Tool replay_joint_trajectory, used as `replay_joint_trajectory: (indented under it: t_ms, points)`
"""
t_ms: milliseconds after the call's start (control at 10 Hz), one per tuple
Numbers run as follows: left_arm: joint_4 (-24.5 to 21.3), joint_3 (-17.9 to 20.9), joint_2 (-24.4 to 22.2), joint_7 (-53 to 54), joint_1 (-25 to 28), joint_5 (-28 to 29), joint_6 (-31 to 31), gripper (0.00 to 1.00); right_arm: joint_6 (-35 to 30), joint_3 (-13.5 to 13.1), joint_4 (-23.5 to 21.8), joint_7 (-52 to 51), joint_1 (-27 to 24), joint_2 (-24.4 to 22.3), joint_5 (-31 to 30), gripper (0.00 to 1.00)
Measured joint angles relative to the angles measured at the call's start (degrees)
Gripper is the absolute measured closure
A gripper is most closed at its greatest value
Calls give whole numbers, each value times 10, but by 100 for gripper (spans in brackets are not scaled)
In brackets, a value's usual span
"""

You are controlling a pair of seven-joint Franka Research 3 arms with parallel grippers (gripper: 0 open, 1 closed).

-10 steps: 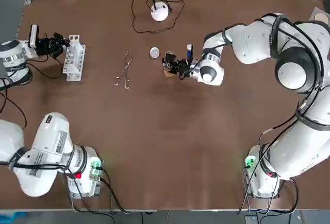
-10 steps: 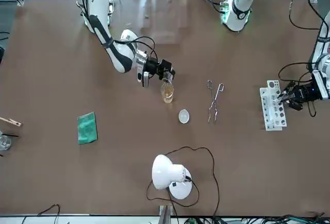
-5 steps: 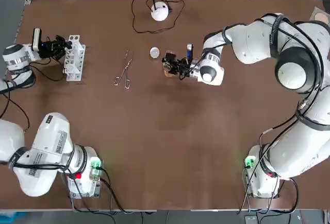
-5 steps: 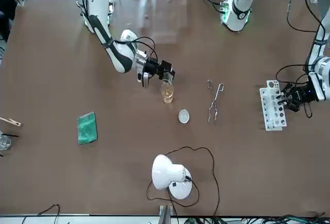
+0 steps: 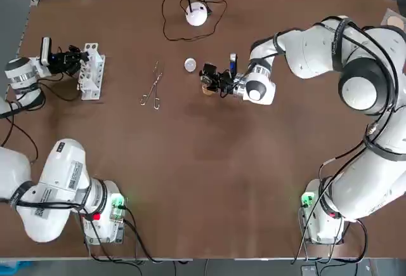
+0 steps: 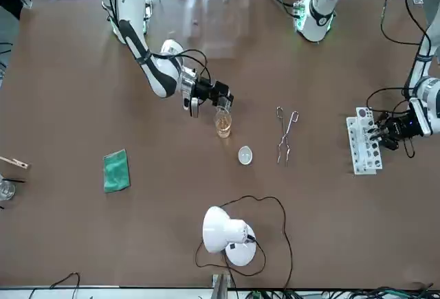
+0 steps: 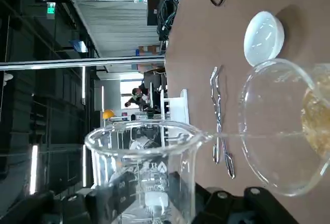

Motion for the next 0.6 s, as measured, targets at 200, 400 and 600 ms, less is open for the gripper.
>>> replay_joint_trajectory:
  t_ms: [200, 400, 600]
  points:
    - [4, 0, 0, 0, -1, 0, 1, 60, 0, 0, 2, 12, 0, 0, 0, 62]
    - [7, -3, 0, 0, -2, 0, 1, 39, 0, 0, 2, 27, 0, 0, 0, 62]
    - [16, -10, -12, 0, -1, 0, 0, 8, 0, 0, 2, 38, 0, 0, 0, 62]
